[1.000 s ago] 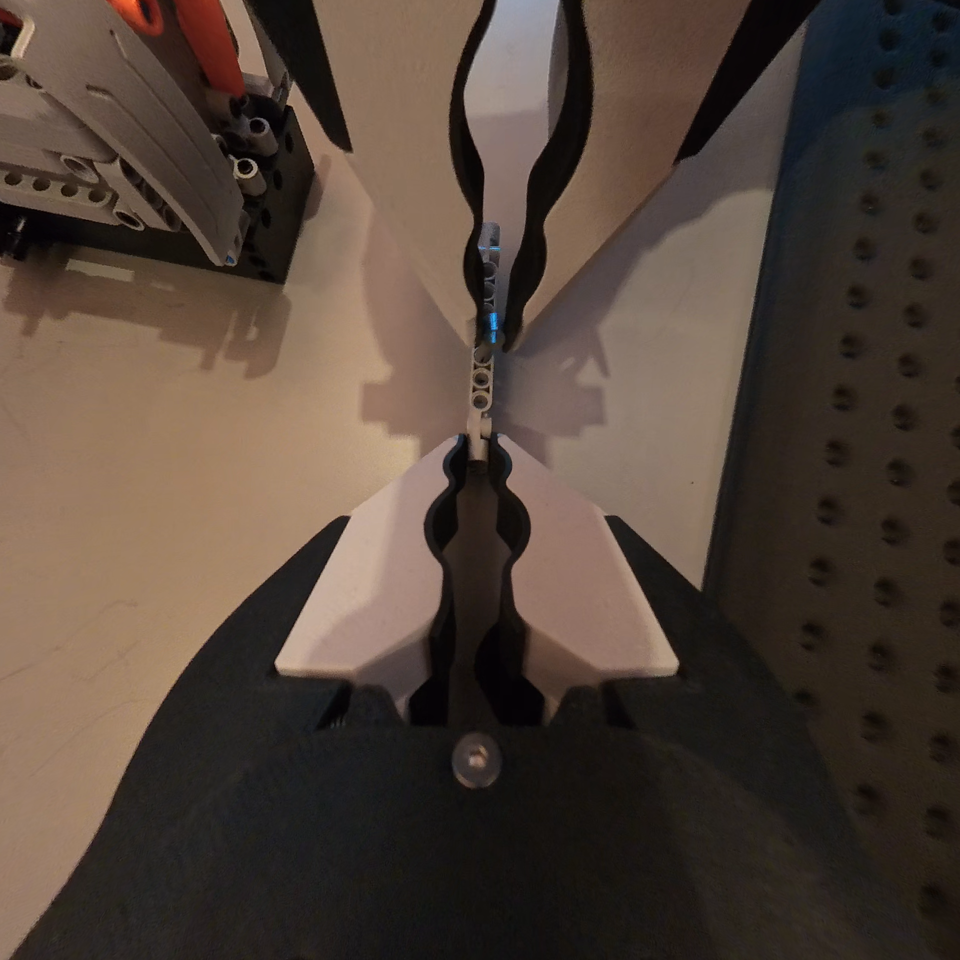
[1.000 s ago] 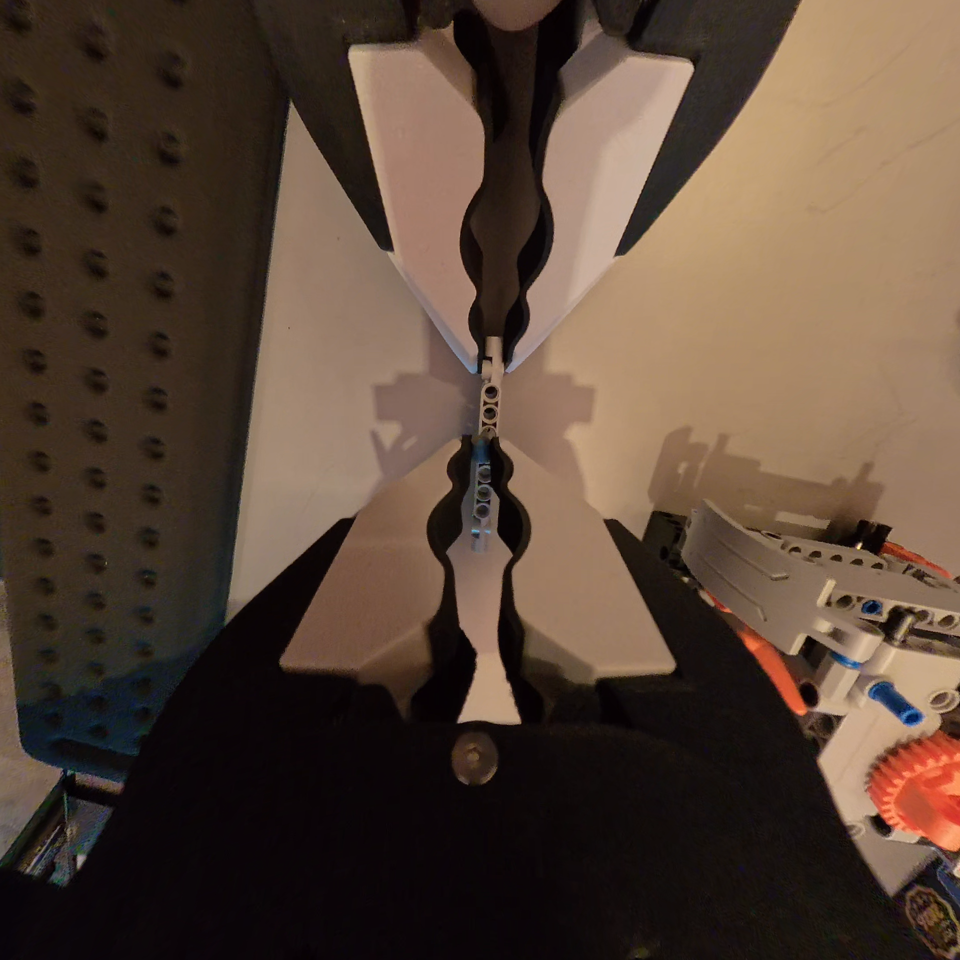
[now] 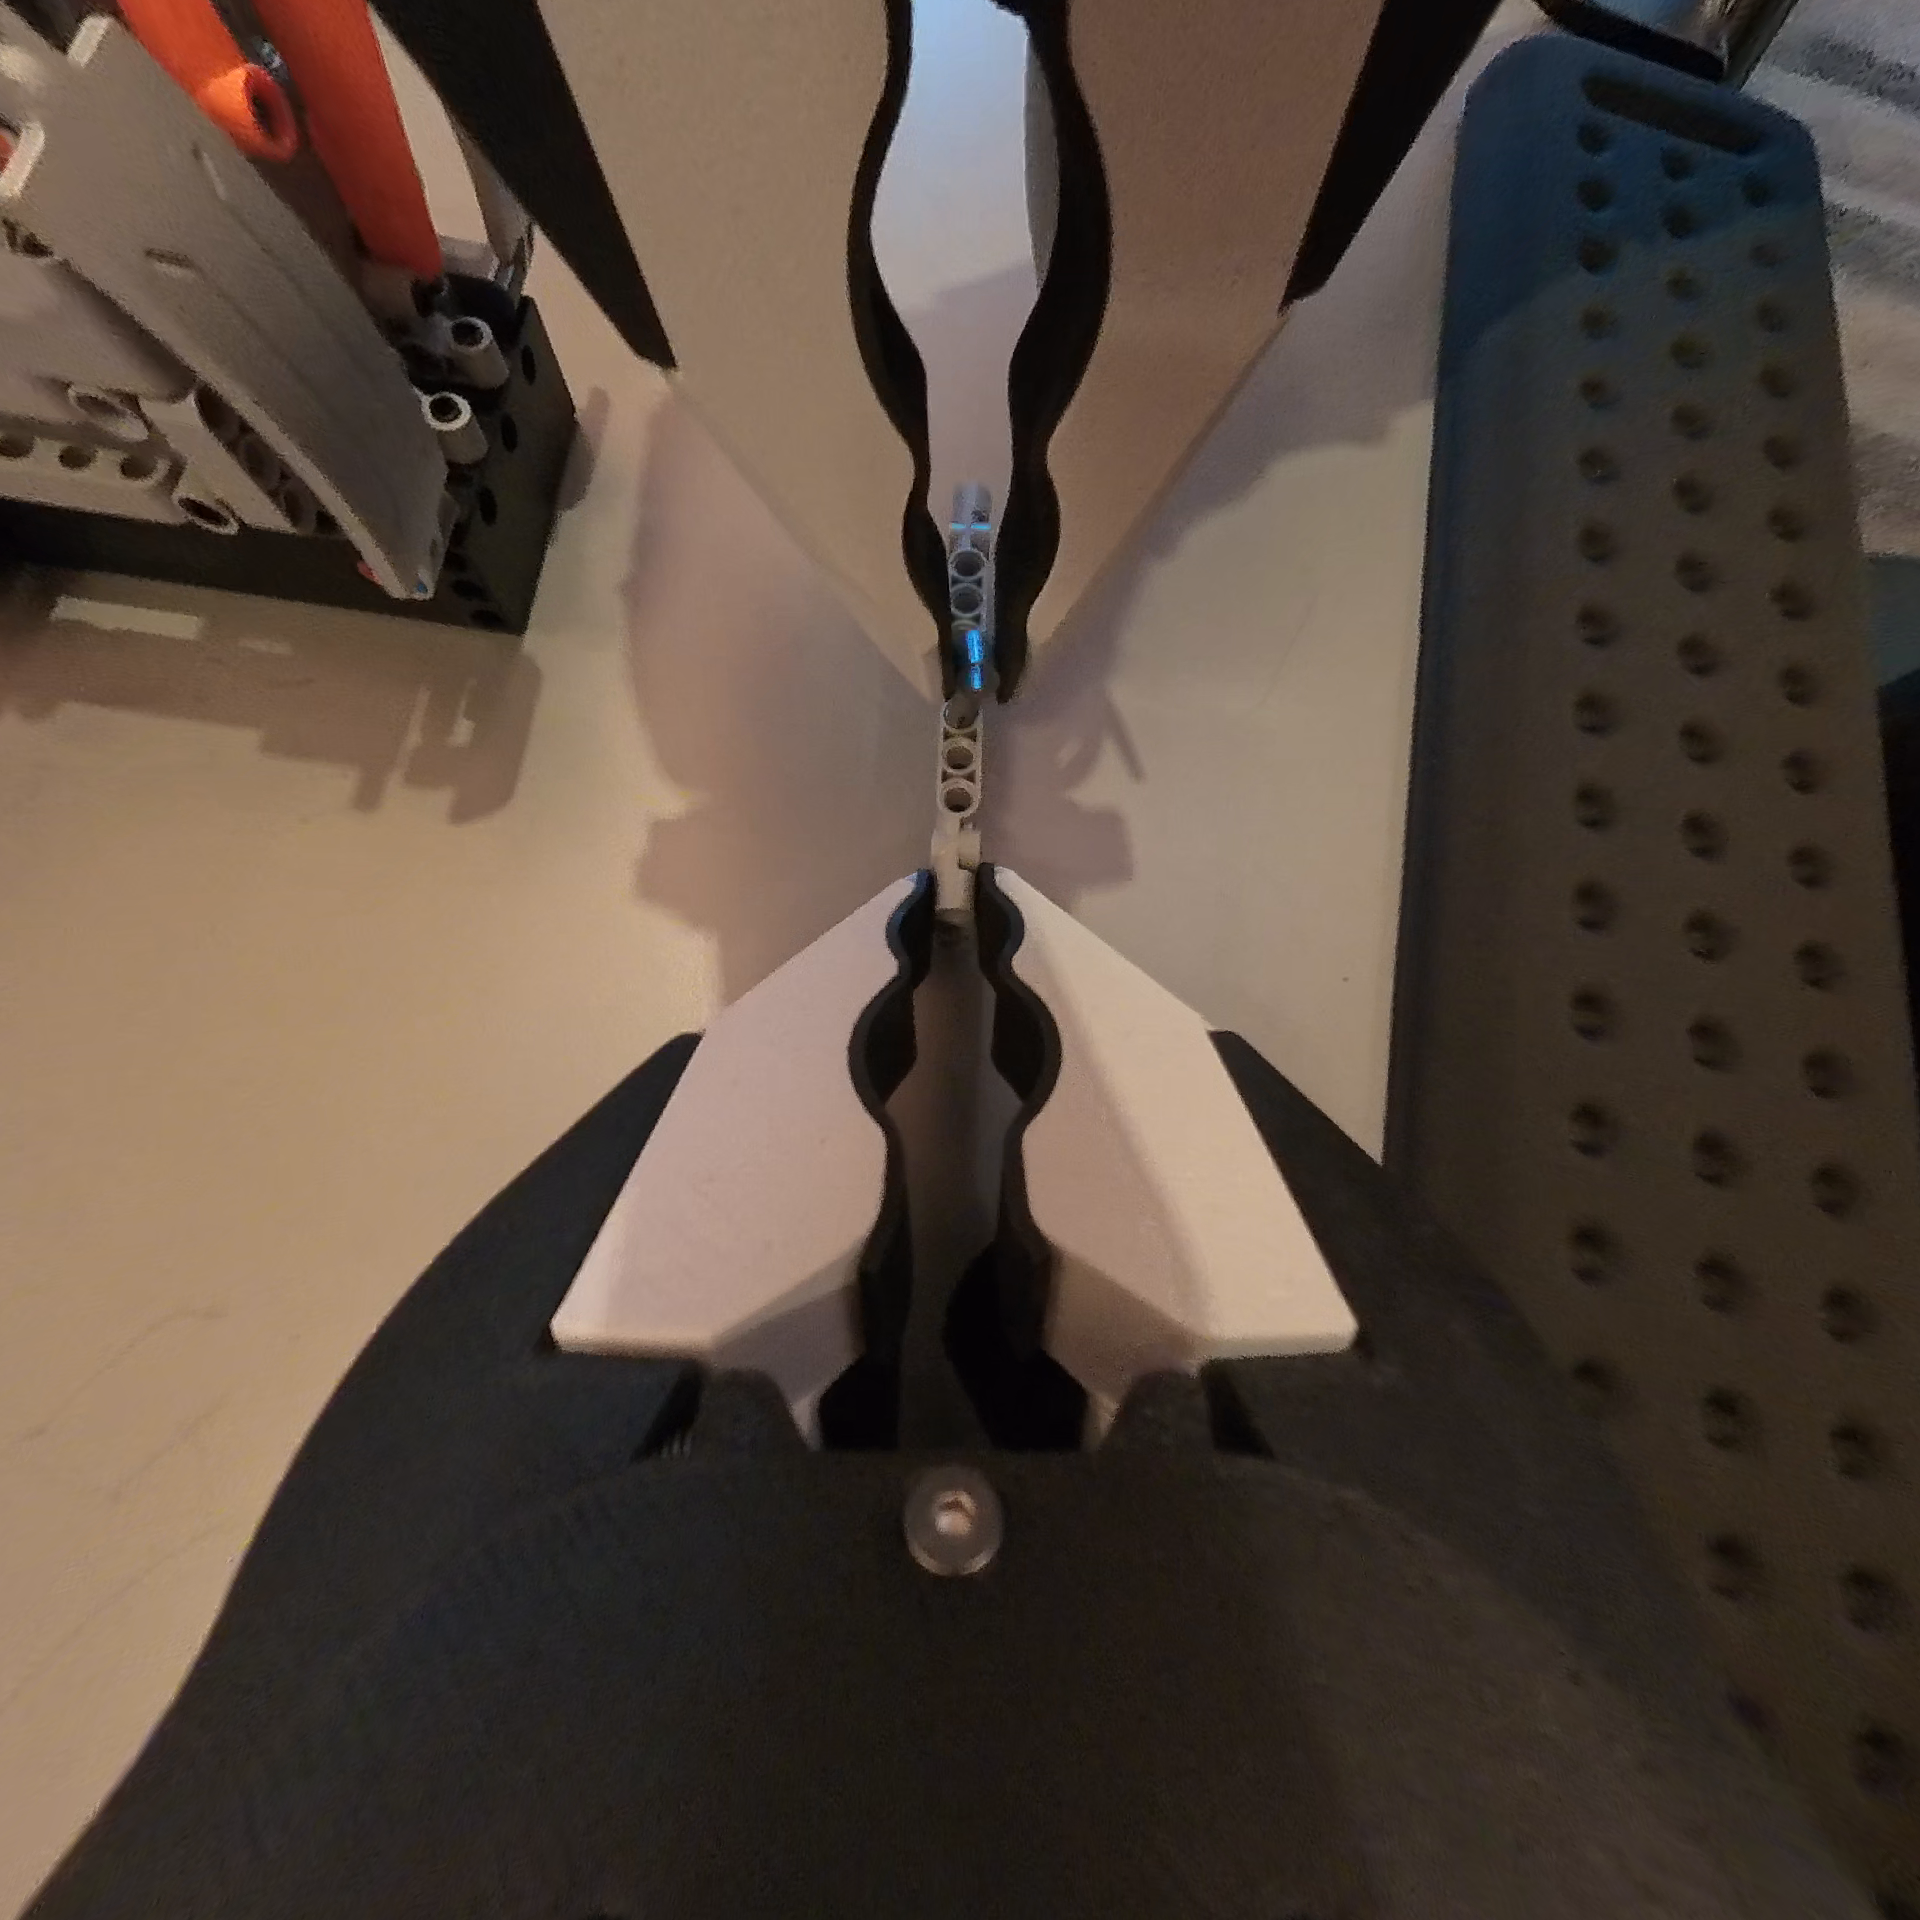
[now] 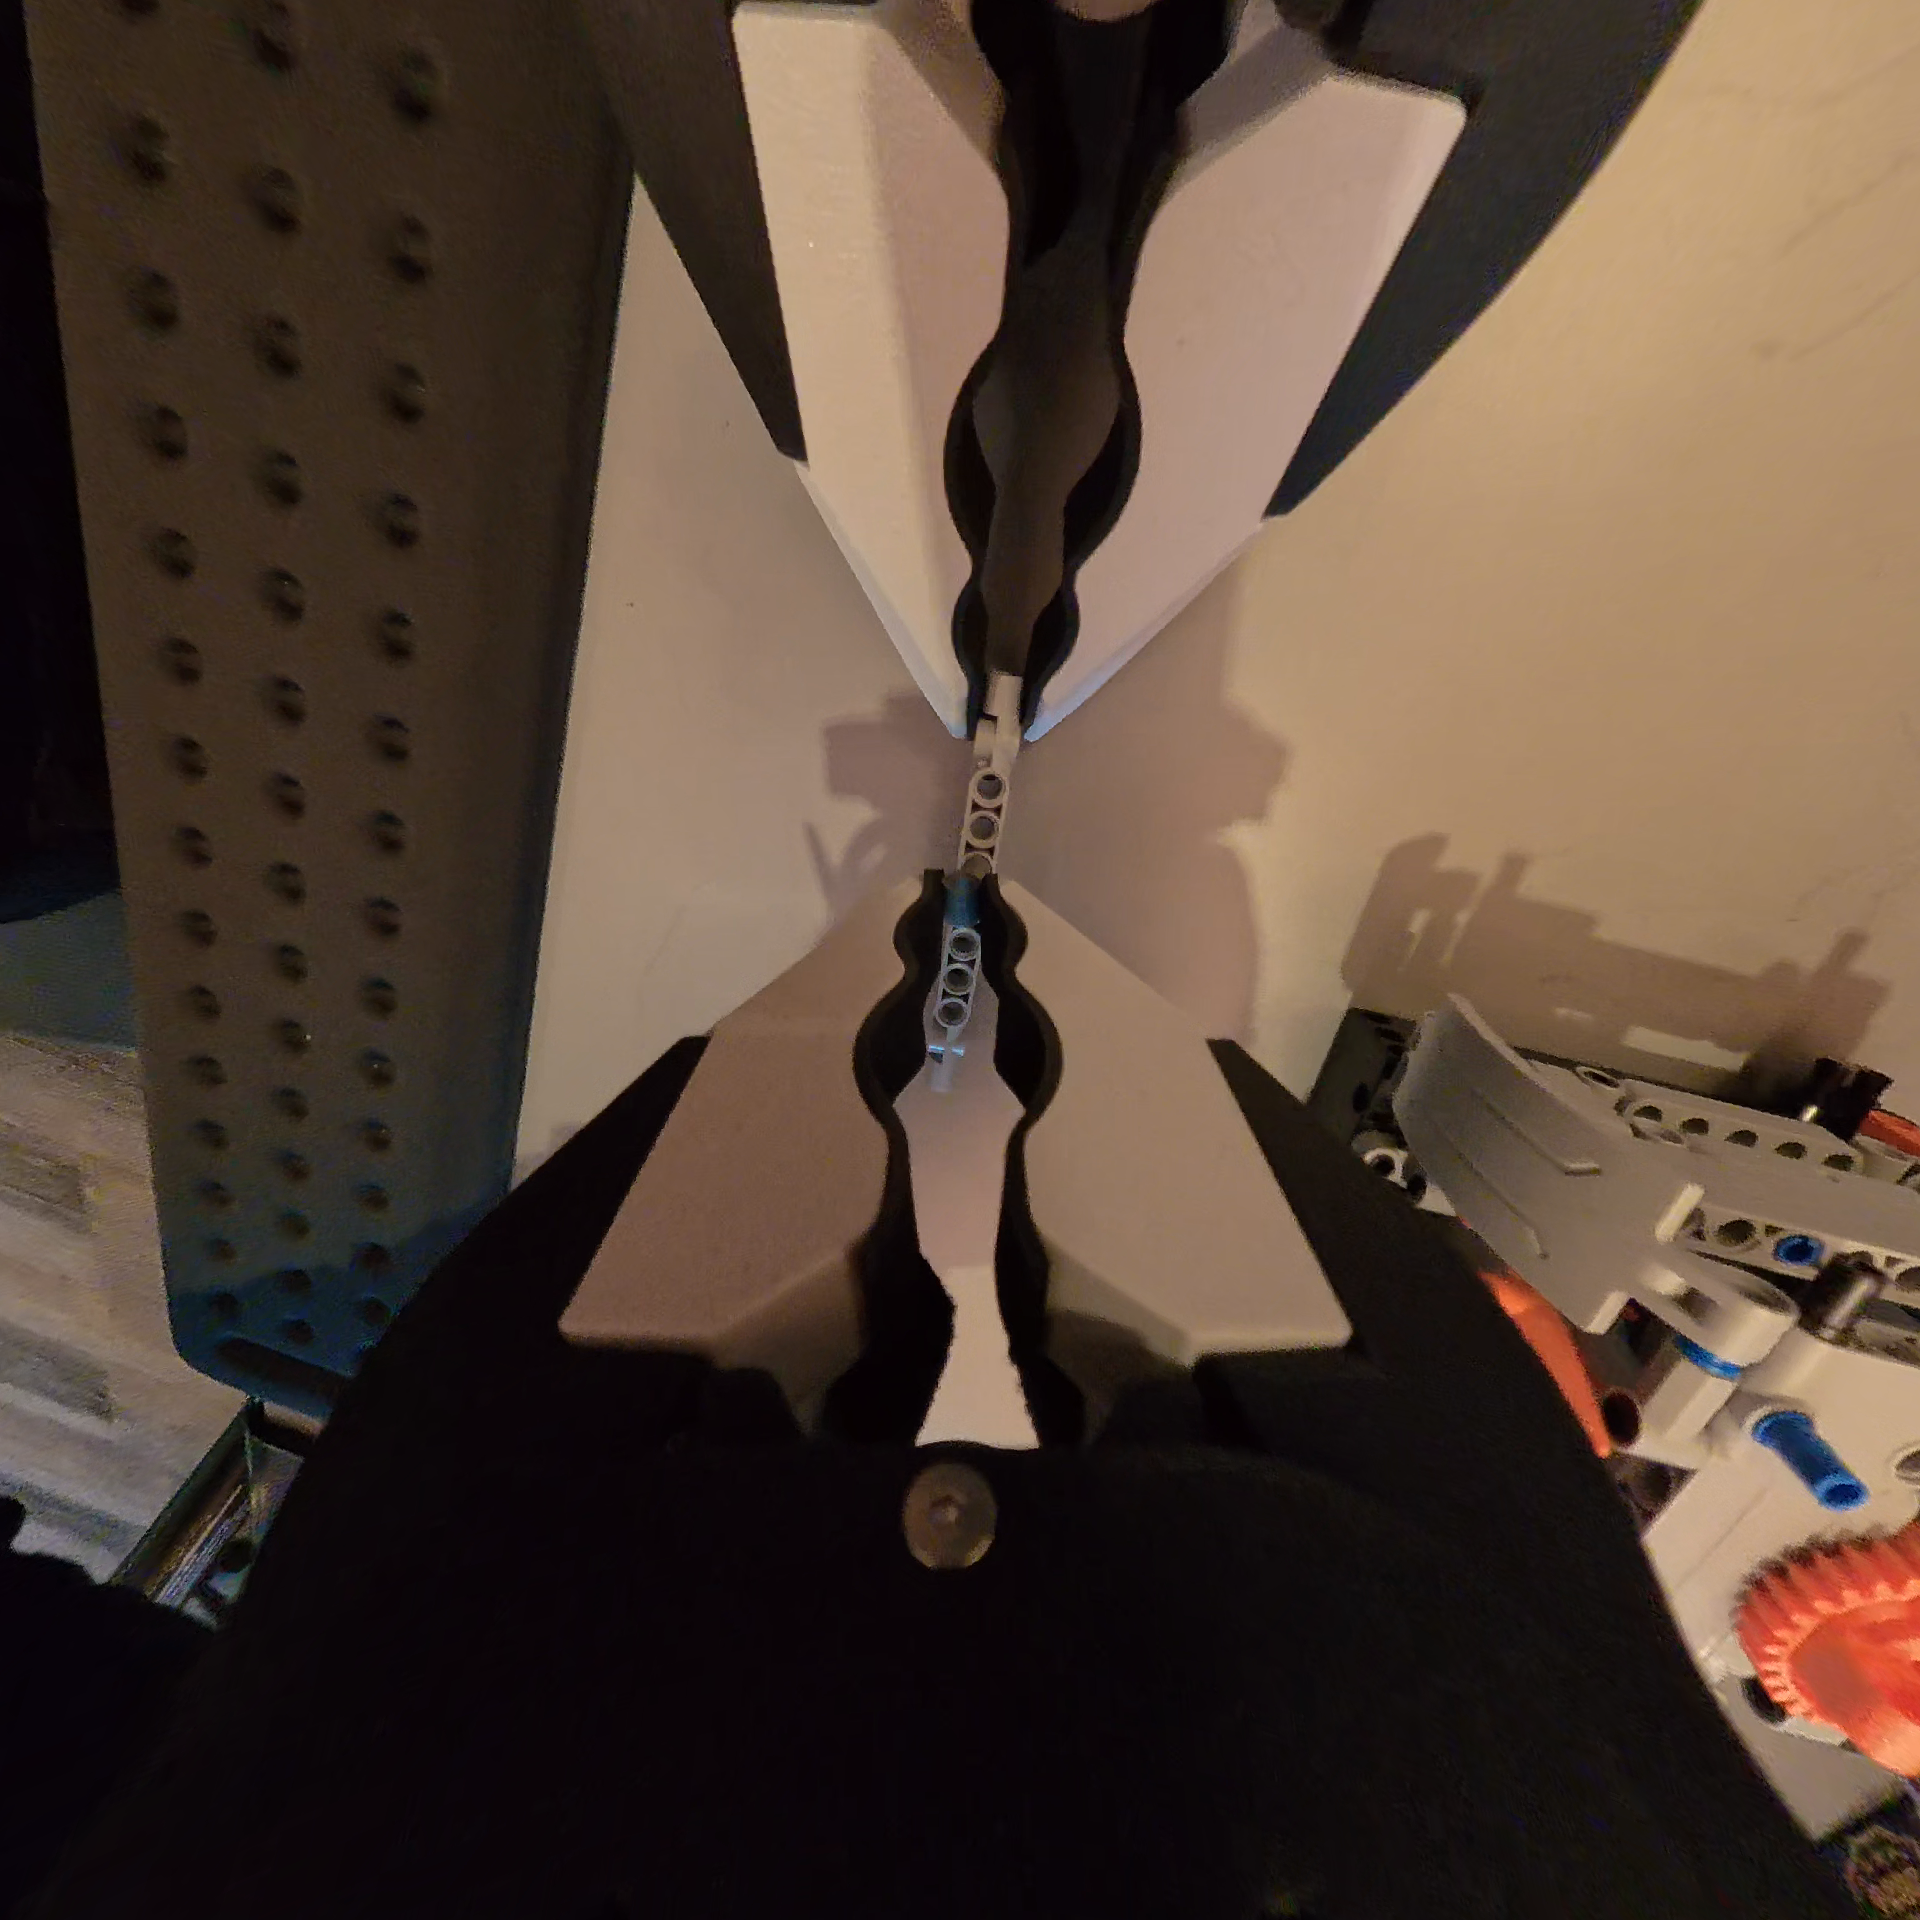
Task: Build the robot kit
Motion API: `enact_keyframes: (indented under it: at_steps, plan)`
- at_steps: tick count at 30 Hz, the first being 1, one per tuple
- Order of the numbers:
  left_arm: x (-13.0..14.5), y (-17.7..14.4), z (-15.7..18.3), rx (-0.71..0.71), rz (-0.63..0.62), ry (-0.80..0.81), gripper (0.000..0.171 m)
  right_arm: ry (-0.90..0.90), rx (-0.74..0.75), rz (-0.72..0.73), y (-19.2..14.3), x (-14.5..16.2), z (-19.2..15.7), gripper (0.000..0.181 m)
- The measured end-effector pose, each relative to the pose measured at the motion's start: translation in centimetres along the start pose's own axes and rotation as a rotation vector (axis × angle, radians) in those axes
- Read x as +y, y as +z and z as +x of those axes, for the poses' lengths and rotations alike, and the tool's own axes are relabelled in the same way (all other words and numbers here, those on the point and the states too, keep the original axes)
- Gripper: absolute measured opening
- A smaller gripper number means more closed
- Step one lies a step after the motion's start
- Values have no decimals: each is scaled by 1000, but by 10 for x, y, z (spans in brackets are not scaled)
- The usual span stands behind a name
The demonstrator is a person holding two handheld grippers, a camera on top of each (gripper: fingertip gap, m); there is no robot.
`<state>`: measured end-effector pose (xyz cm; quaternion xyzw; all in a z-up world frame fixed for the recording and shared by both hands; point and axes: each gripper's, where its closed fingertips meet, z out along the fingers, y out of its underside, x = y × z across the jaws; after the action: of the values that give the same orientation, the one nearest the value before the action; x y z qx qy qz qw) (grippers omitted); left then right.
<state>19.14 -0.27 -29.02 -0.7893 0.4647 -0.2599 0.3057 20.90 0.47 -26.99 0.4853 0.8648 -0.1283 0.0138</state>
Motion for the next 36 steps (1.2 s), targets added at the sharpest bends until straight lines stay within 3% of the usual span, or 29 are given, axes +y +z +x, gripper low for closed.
enact_keyframes:
  at_steps: [11,27,36]
  plan:
    - [1,2,-2,-29,-23,90,5,-8,8,34,2,-1,1,4]
    - [0,3,-1,-44,-22,107,5,43,-137,68,1,-2,0,4]
    - [0,4,-2,-48,-24,101,5,21,-67,96,2,-1,-1,4]
